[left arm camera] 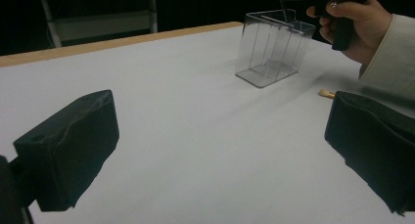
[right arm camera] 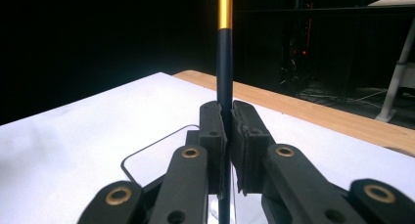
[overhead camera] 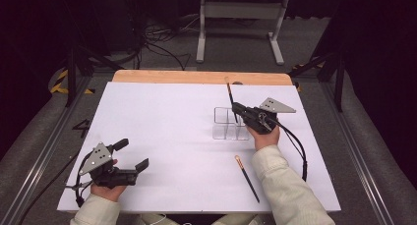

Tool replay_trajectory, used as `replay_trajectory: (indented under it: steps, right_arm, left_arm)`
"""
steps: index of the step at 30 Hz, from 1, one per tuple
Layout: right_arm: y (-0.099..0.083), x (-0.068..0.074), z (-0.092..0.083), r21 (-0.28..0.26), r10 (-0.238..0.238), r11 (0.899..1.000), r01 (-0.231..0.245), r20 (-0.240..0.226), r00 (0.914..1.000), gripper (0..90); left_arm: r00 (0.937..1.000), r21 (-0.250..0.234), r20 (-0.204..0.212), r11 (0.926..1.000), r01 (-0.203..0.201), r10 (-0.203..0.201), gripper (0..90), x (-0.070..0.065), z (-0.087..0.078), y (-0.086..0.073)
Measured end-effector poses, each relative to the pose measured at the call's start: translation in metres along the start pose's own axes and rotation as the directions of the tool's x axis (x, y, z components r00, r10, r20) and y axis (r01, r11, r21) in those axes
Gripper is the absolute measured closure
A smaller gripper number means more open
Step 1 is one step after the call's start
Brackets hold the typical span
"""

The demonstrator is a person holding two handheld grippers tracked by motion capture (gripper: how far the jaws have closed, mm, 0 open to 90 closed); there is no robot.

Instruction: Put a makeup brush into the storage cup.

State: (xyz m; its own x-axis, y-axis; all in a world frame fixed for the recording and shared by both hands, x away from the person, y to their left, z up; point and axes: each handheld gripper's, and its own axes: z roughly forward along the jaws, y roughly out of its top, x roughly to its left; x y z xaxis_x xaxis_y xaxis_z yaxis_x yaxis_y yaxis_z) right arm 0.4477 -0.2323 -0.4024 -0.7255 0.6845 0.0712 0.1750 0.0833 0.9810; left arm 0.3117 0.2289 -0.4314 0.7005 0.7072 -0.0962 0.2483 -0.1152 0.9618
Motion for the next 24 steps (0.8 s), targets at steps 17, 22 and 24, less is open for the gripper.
replay_trajectory:
  steps: [17,22,24]
  right_arm:
    - [-0.0075,-0.0022,-0.0022,0.009,0.023,1.0,-0.023,-0.001,0.9997,83.6]
    - [-0.0075,-0.0018,-0.0014,0.014,0.032,0.999,-0.032,-0.003,0.9995,82.9]
    - [-0.0078,-0.0029,-0.0016,0.008,0.058,0.998,-0.058,-0.018,0.9982,74.9]
  left_arm:
    - [1.0,0.0,0.003,1.0,0.001,-0.001,0.4,0.0006,0.0024,-0.0001]
    - [1.0,0.004,0.006,1.0,0.0,0.0,0.4,0.0008,0.0024,0.0002]
    - [1.0,-0.002,0.004,1.0,0.0,0.0,0.4,0.0008,0.0026,0.0001]
